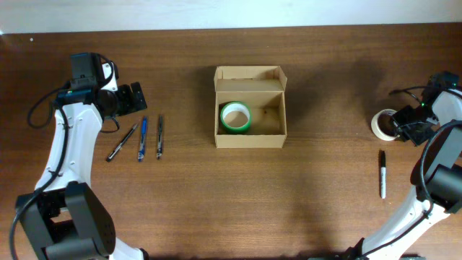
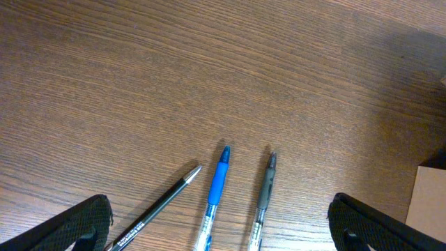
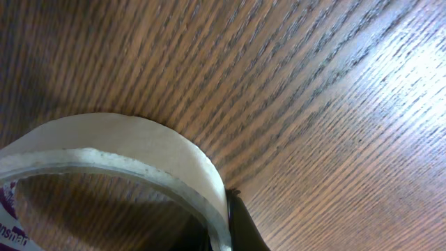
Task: Pack container
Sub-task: 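Release the green tape, move the right gripper to the white tape roll, grasp, then carry the white tape with the right gripper and place it in the box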
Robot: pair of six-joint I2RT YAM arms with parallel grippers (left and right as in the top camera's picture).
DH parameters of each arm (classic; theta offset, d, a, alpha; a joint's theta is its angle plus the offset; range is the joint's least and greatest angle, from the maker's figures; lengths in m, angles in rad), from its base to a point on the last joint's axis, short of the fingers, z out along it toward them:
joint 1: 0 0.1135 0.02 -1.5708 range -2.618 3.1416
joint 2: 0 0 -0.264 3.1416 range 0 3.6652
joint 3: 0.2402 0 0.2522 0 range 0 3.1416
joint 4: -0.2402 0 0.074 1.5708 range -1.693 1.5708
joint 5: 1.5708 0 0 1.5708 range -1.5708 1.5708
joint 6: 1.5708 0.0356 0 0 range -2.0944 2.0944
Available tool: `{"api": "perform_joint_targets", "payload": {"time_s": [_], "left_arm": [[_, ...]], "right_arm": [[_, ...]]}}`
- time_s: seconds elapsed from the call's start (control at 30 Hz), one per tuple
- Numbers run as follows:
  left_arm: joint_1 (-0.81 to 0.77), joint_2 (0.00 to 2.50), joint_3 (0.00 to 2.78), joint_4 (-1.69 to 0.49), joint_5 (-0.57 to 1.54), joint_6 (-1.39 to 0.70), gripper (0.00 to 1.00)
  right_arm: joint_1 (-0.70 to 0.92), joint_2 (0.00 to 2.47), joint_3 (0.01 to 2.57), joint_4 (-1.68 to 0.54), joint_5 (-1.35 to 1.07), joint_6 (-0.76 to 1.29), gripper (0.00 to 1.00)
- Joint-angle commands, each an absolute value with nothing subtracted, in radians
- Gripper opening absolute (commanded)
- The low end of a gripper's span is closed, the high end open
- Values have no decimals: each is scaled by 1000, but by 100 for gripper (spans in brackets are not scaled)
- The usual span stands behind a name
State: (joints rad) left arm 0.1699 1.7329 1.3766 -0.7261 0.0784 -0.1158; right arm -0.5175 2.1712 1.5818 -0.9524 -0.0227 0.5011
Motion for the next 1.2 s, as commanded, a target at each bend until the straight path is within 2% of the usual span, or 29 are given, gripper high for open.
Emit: {"api": "perform_joint_targets", "payload": {"time_s": [0.0,0.27,0.5,0.63,0.77,0.93,1.17], "left_arm": [[173,1740,1396,-727,79,-99,99],[173,1740,1396,-727,79,-99,99],[173,1740,1396,-727,79,-99,99],[173,1740,1396,-727,79,-99,99],[173,1740,1396,-727,79,-99,99],[173,1740,1396,-727,79,-99,99],[173,1740,1396,-727,79,-99,99]], "right_arm": [[-512,2147,1595,-982,-84,446,4],[-374,1877,1851,-1114,-285,187,4],[15,1754,2161,-1203,-253,14,4],[280,1773,2173,-1205,-99,-58,4],[443,1850,2147,-1201,26,-83,4],[516,2004,2147,-1197,39,-100,4],[515,2174,2147,-1191,39,-89,4]]}}
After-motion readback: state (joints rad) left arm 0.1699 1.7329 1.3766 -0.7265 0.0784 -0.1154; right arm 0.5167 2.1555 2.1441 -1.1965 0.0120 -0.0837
